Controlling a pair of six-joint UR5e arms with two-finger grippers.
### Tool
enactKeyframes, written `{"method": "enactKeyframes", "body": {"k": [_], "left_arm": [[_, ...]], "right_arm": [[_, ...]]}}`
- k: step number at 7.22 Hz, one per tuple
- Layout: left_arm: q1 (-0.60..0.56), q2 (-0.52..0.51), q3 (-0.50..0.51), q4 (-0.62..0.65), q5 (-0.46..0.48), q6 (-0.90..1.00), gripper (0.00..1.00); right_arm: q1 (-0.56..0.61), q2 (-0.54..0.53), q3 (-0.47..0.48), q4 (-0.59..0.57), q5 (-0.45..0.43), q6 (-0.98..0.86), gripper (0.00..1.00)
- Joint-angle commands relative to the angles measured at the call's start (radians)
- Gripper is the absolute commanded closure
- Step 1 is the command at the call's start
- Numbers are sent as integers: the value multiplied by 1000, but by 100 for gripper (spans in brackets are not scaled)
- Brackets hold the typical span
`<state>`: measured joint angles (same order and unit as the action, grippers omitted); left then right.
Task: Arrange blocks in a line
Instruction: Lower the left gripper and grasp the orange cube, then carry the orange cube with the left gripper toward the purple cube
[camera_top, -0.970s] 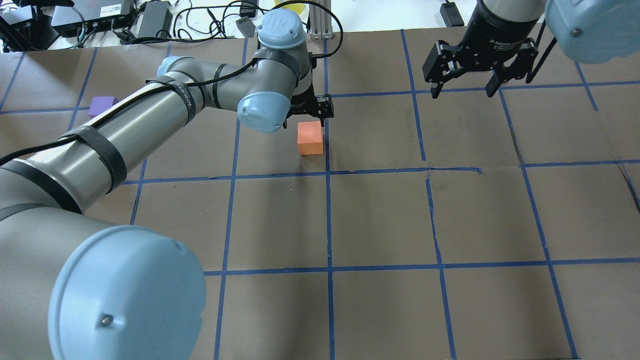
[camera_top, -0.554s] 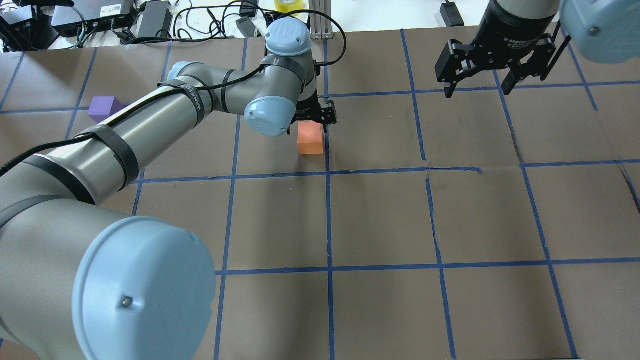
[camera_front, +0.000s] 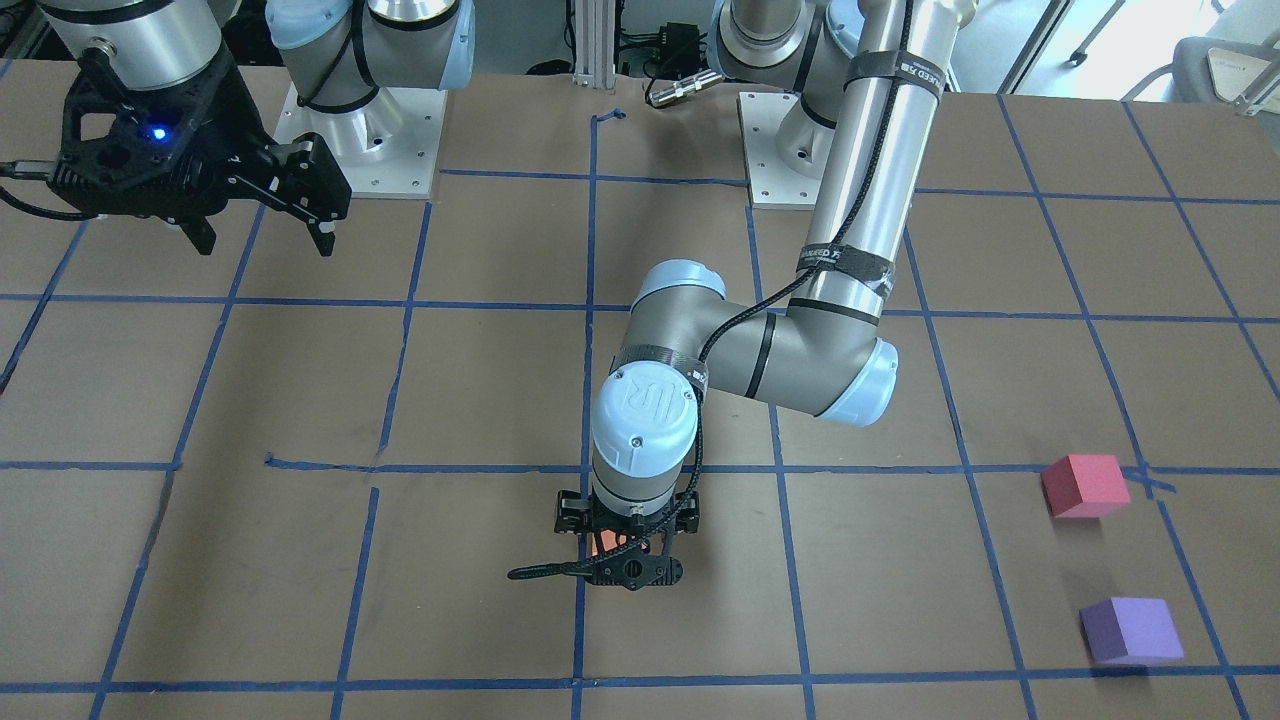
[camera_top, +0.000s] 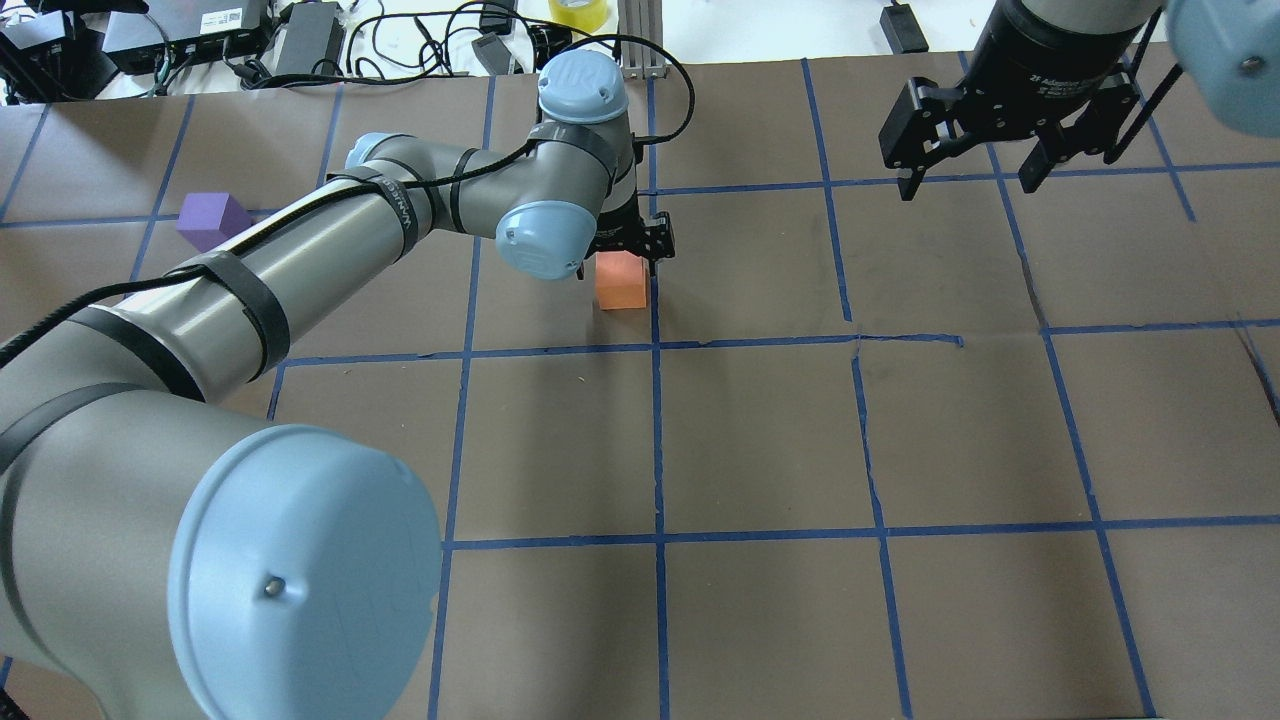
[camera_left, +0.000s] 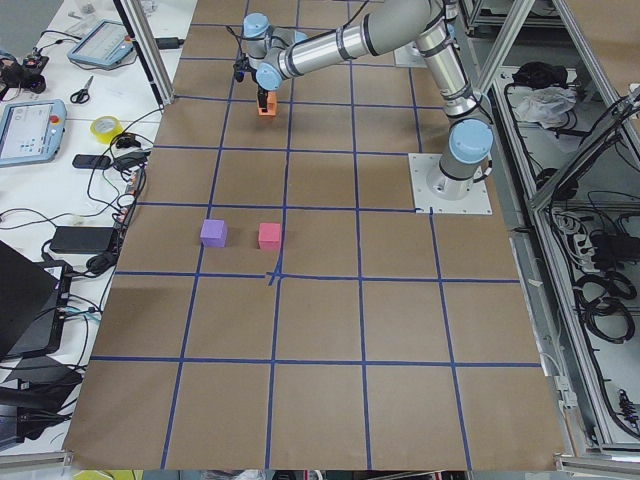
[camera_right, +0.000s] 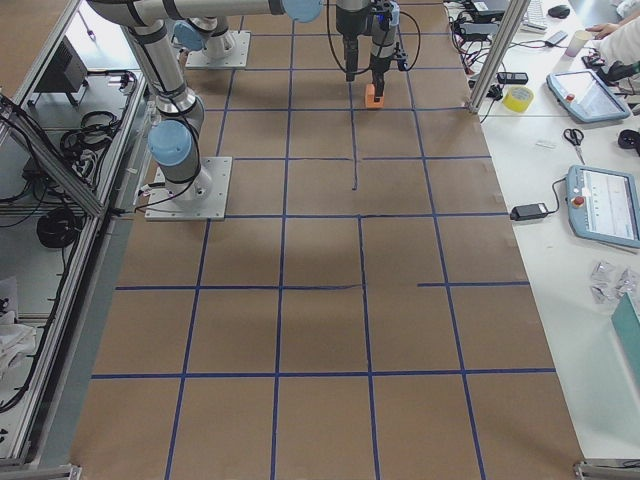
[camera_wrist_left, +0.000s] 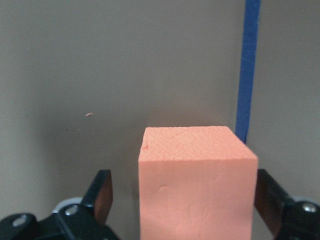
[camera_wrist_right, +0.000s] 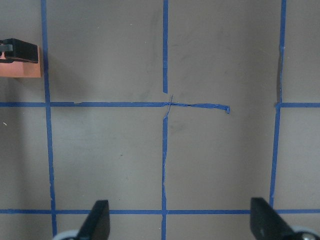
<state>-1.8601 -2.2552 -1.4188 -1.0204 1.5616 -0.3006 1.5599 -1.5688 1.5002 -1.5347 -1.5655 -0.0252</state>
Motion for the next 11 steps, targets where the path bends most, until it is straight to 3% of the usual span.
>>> {"method": "enactKeyframes", "body": {"k": [1,2,7,8,9,10,11], "left_arm": [[-4,0,-2,-4,-2,-25,65],[-8,0,-8,0,-2,-41,69],[13,51,-14,-26,18,32,71],[107,71,-11,-111,37,35,75],[174,110,-8,-116,37,35,77],[235,149,-20,-112,40,137,93],[348,169,-25,-127,38,218,100]], "right_arm": [[0,-11,2,33,25,2,0],[0,-11,9,33,22,4,0],[0,-39,34,47,24,10,0],[0,-39,34,47,19,10,0],[0,-39,34,47,18,11,0],[0,-40,34,45,33,11,0],[3,-42,34,42,33,28,0]]}}
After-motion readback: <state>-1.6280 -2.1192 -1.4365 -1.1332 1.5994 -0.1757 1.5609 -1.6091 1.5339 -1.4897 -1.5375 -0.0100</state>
